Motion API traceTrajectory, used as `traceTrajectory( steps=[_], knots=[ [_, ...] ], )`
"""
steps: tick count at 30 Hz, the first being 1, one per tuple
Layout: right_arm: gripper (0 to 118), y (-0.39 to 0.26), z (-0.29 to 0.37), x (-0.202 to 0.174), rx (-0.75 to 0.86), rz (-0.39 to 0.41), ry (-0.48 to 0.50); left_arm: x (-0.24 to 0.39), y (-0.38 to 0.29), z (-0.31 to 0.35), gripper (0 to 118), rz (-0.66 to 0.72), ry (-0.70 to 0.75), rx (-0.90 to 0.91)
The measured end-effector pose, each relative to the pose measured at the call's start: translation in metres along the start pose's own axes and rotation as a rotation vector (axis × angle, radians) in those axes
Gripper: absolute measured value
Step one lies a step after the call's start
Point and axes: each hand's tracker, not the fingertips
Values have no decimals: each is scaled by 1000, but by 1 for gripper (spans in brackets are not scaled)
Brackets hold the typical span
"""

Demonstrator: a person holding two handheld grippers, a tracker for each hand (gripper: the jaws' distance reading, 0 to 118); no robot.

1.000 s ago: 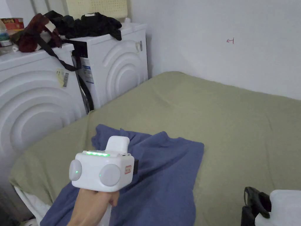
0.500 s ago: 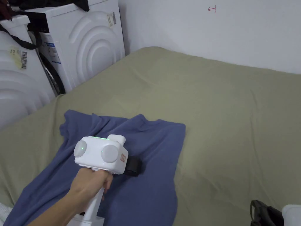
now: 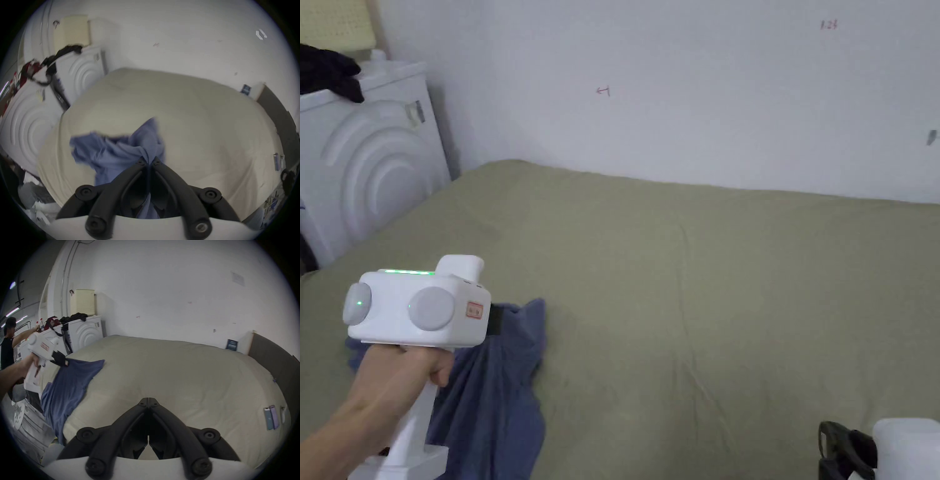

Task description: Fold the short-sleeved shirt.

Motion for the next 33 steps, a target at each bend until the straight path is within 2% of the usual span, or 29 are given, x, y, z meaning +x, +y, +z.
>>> traceTrajectory(
  steps=[7, 12, 16, 22, 24, 25, 26, 27, 29, 33],
  knots=[
    [1, -9, 56, 61, 27, -55, -123, 157, 52, 55, 1, -160, -233, 174],
    [1, -14, 80, 89, 43, -98, -185, 265, 58, 65, 1, -225, -437, 187],
    [1, -20, 89, 106, 40, -113, -222, 331, 34, 32, 1, -263, -531, 82],
    [1, -34, 82, 129, -6, -125, -261, 390, -34, -83, 1, -308, -517, -173],
    [1, -38, 77, 135, -30, -136, -264, 396, -53, -108, 13, -309, -486, -207],
    [1, -39, 74, 137, -36, -140, -265, 400, -62, -116, 41, -312, -476, -210],
    [1, -41, 71, 140, -42, -141, -264, 399, -66, -121, 96, -321, -470, -205],
    [2, -42, 68, 141, -50, -140, -266, 397, -70, -126, 118, -331, -465, -203],
    [2, -42, 63, 144, -54, -146, -269, 389, -76, -118, 118, -331, -456, -198],
    [2, -37, 63, 142, -32, -162, -264, 345, -63, -74, 118, -243, -446, -62]
  ],
)
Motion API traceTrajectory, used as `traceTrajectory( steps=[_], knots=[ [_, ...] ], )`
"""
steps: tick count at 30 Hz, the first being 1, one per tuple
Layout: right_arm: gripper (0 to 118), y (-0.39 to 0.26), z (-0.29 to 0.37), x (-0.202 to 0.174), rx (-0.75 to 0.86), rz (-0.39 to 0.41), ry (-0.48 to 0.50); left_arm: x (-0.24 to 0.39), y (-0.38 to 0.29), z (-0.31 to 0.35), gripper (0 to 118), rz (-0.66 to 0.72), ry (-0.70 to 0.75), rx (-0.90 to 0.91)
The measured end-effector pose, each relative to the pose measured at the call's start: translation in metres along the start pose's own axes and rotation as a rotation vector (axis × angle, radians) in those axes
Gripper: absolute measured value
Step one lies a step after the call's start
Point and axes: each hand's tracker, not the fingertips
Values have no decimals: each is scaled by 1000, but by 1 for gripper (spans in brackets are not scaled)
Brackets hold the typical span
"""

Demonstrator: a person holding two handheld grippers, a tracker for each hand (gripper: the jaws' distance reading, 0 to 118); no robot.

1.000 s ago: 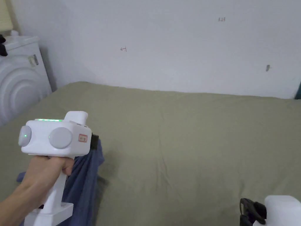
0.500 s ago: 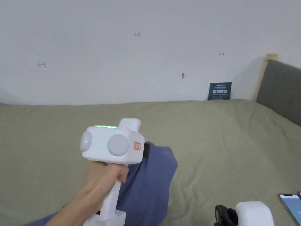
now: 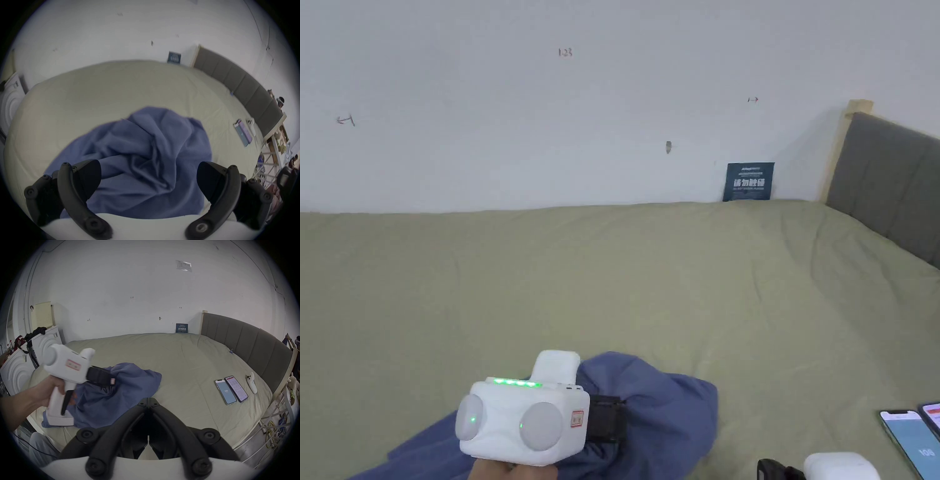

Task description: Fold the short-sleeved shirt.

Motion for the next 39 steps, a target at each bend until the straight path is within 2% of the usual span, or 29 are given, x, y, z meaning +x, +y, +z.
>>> traceTrajectory(
  steps=[3, 7, 9, 10, 11, 12, 13, 14, 15, 19, 24, 26, 28, 32, 35, 36, 37, 38, 39],
  knots=[
    [2, 10, 11, -9, 59, -10, 14, -17, -7, 78, 118, 32, 53, 185],
    [1, 25, 32, -29, 142, 30, 35, -30, -33, 194, 117, 12, 227, 442],
    [2, 29, 43, -39, 177, 45, 60, -32, -55, 245, 107, -17, 330, 520],
    [1, 29, 48, -45, 195, 54, 74, -36, -66, 264, 98, -29, 386, 547],
    [2, 30, 53, -51, 202, 57, 77, -40, -77, 282, 78, -20, 414, 560],
    [2, 30, 57, -56, 209, 58, 82, -44, -86, 296, 53, 4, 433, 570],
    [2, 29, 61, -60, 226, 59, 95, -50, -97, 311, 17, 31, 431, 595],
    [2, 27, 64, -64, 236, 57, 99, -53, -107, 321, 0, 56, 464, 616],
    [2, 27, 66, -68, 237, 58, 102, -56, -117, 331, 0, 77, 514, 640],
    [2, 23, 70, -82, 240, 70, 116, -68, -134, 355, 0, 99, 537, 629],
    [2, 23, 66, -90, 238, 87, 122, -86, -136, 346, 0, 111, 555, 583],
    [2, 23, 63, -91, 231, 87, 128, -98, -132, 340, 0, 142, 511, 525],
    [2, 22, 57, -92, 214, 85, 132, -116, -126, 325, 0, 164, 456, 438],
    [2, 18, 42, -92, 178, 93, 131, -161, -115, 267, 0, 138, 476, 248],
    [2, 15, 25, -91, 134, 100, 128, -208, -102, 214, 1, 218, 418, 84],
    [2, 14, 19, -91, 120, 102, 125, -222, -102, 196, 20, 247, 385, 57],
    [2, 14, 13, -91, 105, 106, 122, -234, -98, 181, 63, 281, 382, 10],
    [2, 13, 6, -90, 93, 108, 119, -246, -95, 159, 116, 284, 376, -63],
    [2, 12, 1, -90, 82, 108, 114, -253, -95, 143, 118, 278, 402, -82]
  ],
)
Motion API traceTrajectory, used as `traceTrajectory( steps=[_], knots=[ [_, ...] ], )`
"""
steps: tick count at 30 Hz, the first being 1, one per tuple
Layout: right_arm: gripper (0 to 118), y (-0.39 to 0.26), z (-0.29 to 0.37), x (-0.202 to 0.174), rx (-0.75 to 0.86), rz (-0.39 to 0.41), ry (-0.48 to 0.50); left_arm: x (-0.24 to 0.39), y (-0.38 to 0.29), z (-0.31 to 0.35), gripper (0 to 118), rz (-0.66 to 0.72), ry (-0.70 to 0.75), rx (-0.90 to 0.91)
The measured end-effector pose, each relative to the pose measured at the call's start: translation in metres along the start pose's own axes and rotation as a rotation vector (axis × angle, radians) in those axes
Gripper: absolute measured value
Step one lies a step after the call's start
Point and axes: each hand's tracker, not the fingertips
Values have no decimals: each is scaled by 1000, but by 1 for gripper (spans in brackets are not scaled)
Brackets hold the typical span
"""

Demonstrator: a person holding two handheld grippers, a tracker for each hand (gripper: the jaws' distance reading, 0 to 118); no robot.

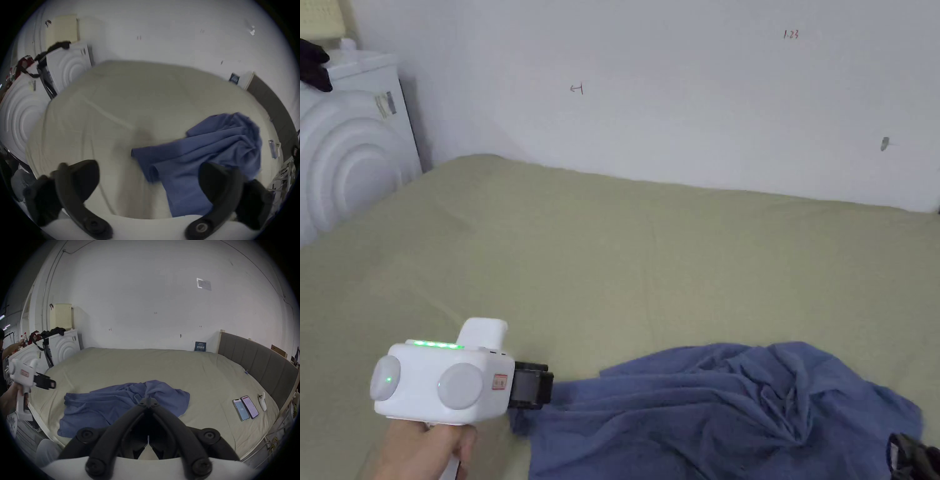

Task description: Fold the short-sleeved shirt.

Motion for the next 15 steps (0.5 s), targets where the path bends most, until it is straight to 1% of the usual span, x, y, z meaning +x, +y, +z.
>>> traceTrajectory(
  steps=[1, 2, 4, 5, 7, 8, 9, 10, 11, 12, 13, 14, 15],
  knots=[
    [2, -1, -6, 1, -15, 1, 0, -7, 4, -15, 115, -27, 26, 6],
    [2, -2, -11, 3, -25, 1, 2, -8, 10, -30, 115, -56, 63, -26],
    [2, -3, -22, 6, -49, 1, 0, -12, 18, -60, 115, -34, 101, -50],
    [2, -4, -27, 8, -65, 2, 3, 1, 5, -76, 115, -28, 86, -95],
    [2, -6, -35, 12, -80, 2, 3, 5, 0, -99, 114, -44, 115, -165],
    [2, -6, -39, 15, -94, -2, 3, 8, -3, -106, 112, -52, 113, -183],
    [2, -7, -42, 19, -101, -8, 3, 2, 1, -115, 111, -30, 96, -158],
    [2, -8, -45, 22, -105, -11, 6, 1, 3, -112, 103, -11, 85, -151],
    [2, -10, -48, 25, -115, -9, 1, 1, 4, -108, 86, -17, 70, -154],
    [2, -11, -52, 29, -124, -1, -4, 2, 5, -101, 69, -22, 21, -140],
    [2, -13, -56, 32, -128, 8, -13, 19, -1, -49, 40, -39, 47, -110],
    [2, -14, -61, 36, -135, 14, -27, 25, -3, -36, 4, -88, 32, -90],
    [2, -15, -65, 41, -141, 11, -27, 30, -5, -27, 4, -97, -2, -91]
  ],
)
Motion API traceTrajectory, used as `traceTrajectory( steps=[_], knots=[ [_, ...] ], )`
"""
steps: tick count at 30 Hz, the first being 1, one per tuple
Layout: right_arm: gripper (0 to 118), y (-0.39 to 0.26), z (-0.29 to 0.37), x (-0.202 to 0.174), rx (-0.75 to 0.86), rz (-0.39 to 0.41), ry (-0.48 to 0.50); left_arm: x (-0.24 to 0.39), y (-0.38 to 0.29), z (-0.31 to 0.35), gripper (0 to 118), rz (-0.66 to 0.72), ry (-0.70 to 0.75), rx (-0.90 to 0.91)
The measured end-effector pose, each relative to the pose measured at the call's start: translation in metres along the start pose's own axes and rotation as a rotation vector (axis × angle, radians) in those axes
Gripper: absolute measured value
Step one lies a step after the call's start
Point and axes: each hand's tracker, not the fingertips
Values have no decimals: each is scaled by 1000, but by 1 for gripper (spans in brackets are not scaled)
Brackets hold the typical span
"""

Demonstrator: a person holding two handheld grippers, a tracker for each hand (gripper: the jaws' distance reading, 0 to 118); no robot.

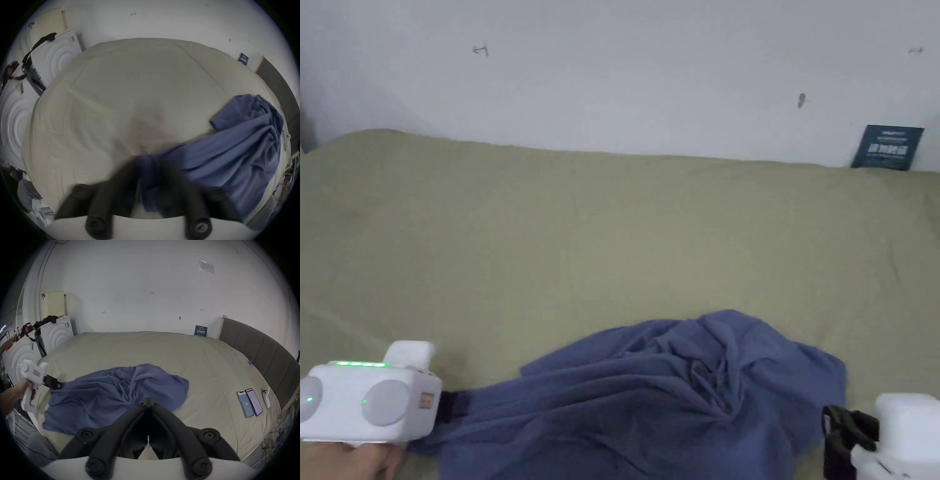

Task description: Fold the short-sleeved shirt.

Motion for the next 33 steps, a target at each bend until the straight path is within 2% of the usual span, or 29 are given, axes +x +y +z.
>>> traceTrajectory(
  steps=[1, 2, 7, 12, 13, 14, 15, 16, 17, 19, 20, 22, 23, 24, 25, 28, 29, 31, 33],
  knots=[
    [2, 1, -6, 6, -10, -6, -6, 4, -3, 7, 4, 8, -1, 3],
    [2, 2, -12, 12, -22, -6, -29, 1, 8, -13, 4, 25, -22, -56],
    [2, 19, -64, 56, -70, 42, -121, 6, 10, -21, 4, -18, -22, -57],
    [2, 43, -150, 105, -203, -25, -126, 0, 14, -28, 4, 9, -36, -52],
    [12, 45, -167, 112, -231, -43, -122, 0, 16, -29, 4, 6, -33, -52],
    [61, 47, -184, 118, -274, -61, -111, 4, 10, -29, 4, -2, -26, -44],
    [106, 48, -204, 123, -340, -73, -97, 3, 11, -29, 4, 1, -25, -42],
    [118, 45, -219, 124, -408, -81, -93, 2, 13, -30, 4, 5, -24, -42],
    [112, 42, -226, 126, -315, -89, -92, 1, 15, -31, 4, 6, -26, -40],
    [110, 24, -241, 121, -441, -16, -118, -3, 11, -36, 4, 18, -34, -38],
    [105, 33, -251, 118, -469, -7, -133, -5, 13, -37, 4, 23, -37, -37],
    [93, 30, -252, 113, -476, -2, -89, -7, 10, -40, 4, 29, -39, -33],
    [79, 30, -245, 109, -458, -4, -103, -8, 11, -40, 4, 31, -38, -32],
    [53, 38, -240, 110, -446, 10, -91, -9, 14, -41, 4, 28, -37, -34],
    [5, 41, -232, 108, -426, 19, -49, -11, 18, -40, 4, 21, -36, -38],
    [7, 48, -204, 104, -379, 37, -62, -9, 18, -25, 4, 24, -37, -45],
    [7, 53, -189, 108, -344, 24, -33, -14, 20, -16, 4, 34, -39, -31],
    [7, 63, -159, 116, -267, 10, -51, -22, 20, 9, 3, 70, -13, 35],
    [7, 100, -120, 128, -212, -28, -26, -36, 28, 39, 3, 106, -8, 75]
  ],
)
